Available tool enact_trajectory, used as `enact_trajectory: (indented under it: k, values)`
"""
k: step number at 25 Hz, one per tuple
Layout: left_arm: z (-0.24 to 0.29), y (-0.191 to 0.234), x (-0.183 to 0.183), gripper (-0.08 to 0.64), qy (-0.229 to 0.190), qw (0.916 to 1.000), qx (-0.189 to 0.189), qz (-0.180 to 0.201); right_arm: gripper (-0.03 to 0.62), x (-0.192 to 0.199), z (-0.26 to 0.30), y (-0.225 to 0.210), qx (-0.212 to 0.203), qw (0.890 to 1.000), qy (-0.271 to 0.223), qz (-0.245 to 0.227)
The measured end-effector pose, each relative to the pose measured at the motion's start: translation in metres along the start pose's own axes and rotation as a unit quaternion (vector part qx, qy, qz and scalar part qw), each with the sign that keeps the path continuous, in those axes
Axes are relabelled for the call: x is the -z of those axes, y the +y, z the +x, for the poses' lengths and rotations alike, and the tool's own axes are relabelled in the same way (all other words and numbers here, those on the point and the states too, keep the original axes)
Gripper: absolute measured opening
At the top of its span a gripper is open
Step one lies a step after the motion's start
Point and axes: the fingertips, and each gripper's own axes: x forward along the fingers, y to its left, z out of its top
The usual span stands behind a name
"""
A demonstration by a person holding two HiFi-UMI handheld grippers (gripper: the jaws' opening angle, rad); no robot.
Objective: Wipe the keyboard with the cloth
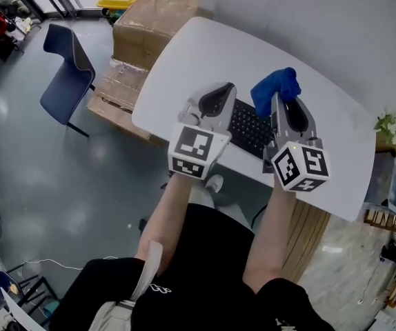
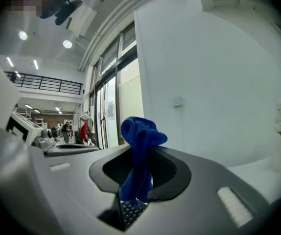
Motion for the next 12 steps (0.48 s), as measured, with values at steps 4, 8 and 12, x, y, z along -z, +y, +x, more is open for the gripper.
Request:
enact_trajectory:
  k: [4,8,12]
  values:
    - [0.005,0.025,0.015,-0.002,0.033,0.9992,-0.020,0.009,0.089,0.017,0.029,0.013,-0.046,0.999,0.021,0.018]
    - [0.016,0.038,0.036,-0.002,0.057,0.9978,-0.034,-0.002,0.089,0.039,0.050,0.015,-0.073,0.996,0.047,0.035]
    - [0.028,0.046,0.050,-0.002,0.082,0.9961,-0.033,-0.001,0.089,0.055,0.069,0.013,-0.082,0.993,0.071,0.056]
